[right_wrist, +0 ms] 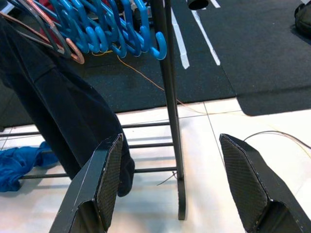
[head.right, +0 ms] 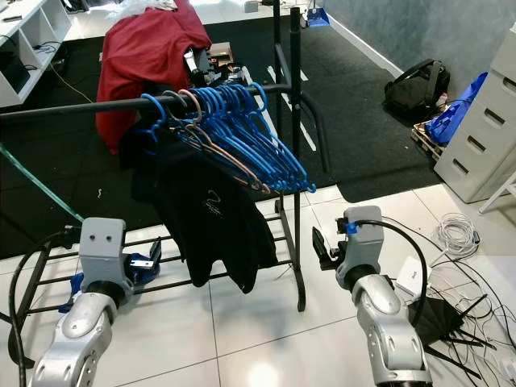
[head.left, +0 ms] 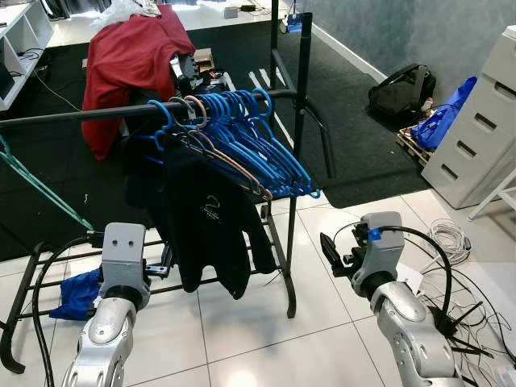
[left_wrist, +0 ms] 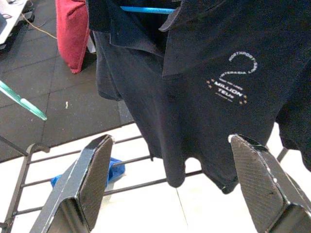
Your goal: Hang hanger
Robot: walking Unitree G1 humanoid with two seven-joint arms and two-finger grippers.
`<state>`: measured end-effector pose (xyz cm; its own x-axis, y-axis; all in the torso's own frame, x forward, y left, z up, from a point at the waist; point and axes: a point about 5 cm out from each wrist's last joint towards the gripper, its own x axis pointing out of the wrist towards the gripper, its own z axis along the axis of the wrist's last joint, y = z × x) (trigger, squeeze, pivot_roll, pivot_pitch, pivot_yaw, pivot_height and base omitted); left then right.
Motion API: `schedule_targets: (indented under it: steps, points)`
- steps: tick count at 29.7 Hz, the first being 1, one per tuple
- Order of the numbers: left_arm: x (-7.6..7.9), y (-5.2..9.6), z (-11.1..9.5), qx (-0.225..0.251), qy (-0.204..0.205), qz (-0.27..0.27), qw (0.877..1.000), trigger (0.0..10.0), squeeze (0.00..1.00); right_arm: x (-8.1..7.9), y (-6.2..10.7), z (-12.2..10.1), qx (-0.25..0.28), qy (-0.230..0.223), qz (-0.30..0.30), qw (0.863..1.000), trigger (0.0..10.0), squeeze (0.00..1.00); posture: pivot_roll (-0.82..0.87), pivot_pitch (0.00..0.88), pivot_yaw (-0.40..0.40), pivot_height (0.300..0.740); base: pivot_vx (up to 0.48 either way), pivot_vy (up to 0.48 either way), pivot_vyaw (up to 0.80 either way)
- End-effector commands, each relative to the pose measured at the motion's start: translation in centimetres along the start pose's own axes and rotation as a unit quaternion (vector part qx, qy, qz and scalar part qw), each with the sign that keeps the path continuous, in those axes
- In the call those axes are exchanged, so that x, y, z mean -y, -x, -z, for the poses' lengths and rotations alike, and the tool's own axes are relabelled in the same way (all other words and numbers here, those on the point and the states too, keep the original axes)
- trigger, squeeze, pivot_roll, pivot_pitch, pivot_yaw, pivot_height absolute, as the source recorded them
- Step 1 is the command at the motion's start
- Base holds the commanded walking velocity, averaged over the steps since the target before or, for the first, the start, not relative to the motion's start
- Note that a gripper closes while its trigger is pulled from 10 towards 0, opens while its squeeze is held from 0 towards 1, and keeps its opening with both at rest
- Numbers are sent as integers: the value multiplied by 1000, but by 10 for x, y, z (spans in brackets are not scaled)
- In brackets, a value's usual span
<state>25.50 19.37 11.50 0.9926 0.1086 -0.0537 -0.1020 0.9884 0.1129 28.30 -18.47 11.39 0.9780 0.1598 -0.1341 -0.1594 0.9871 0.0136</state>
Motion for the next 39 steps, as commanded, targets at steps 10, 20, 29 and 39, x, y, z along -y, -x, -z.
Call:
schedule_targets:
  steps: [10,20,29,39]
  points:
    - [0,-1,5,-10,-20,0,1000,10000,0,0,1,4,-3,-8,-1,1000,10000,0,-17,89,38,740,0,0,0]
    - [7,-3,0,0,-24,-3,1000,10000,0,6,-1,1,-5,3,1,1000,10000,0,-63,117,22,740,0,0,0]
    - [8,-6,0,-2,-24,9,1000,10000,0,6,-3,1,-2,3,4,1000,10000,0,-59,118,33,740,0,0,0]
    - [9,-6,-1,-3,-32,10,999,10000,0,5,-3,0,-1,3,3,1000,10000,0,-60,118,34,740,0,-356,0]
